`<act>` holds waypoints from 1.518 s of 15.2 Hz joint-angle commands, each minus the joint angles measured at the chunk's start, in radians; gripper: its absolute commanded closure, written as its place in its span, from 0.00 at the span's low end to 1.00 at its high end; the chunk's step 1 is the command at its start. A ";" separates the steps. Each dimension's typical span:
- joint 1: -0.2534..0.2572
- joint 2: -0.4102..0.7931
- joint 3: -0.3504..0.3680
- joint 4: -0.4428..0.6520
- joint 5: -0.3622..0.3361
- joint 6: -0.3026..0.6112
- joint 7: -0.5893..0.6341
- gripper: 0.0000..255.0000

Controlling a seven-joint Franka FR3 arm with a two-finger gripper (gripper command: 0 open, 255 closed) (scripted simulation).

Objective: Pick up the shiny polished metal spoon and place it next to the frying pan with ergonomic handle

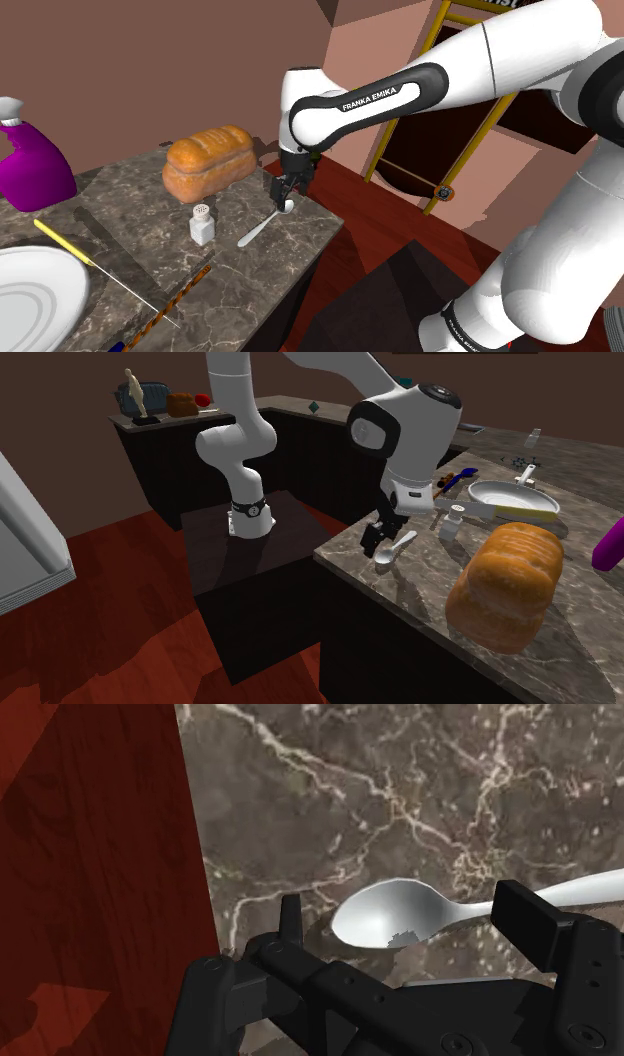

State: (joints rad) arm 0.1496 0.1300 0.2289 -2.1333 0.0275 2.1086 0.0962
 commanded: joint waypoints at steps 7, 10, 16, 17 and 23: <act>0.003 0.029 0.000 -0.033 -0.006 0.062 0.005 0.00; 0.003 0.029 0.000 -0.033 -0.006 0.062 0.005 0.00; 0.003 0.029 0.000 -0.033 -0.006 0.061 0.005 1.00; 0.003 0.029 0.000 -0.033 -0.006 0.061 0.005 1.00; 0.003 0.020 0.001 -0.029 -0.004 0.049 0.004 1.00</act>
State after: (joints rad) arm 0.1524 0.1556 0.2292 -2.1634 0.0224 2.1641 0.1004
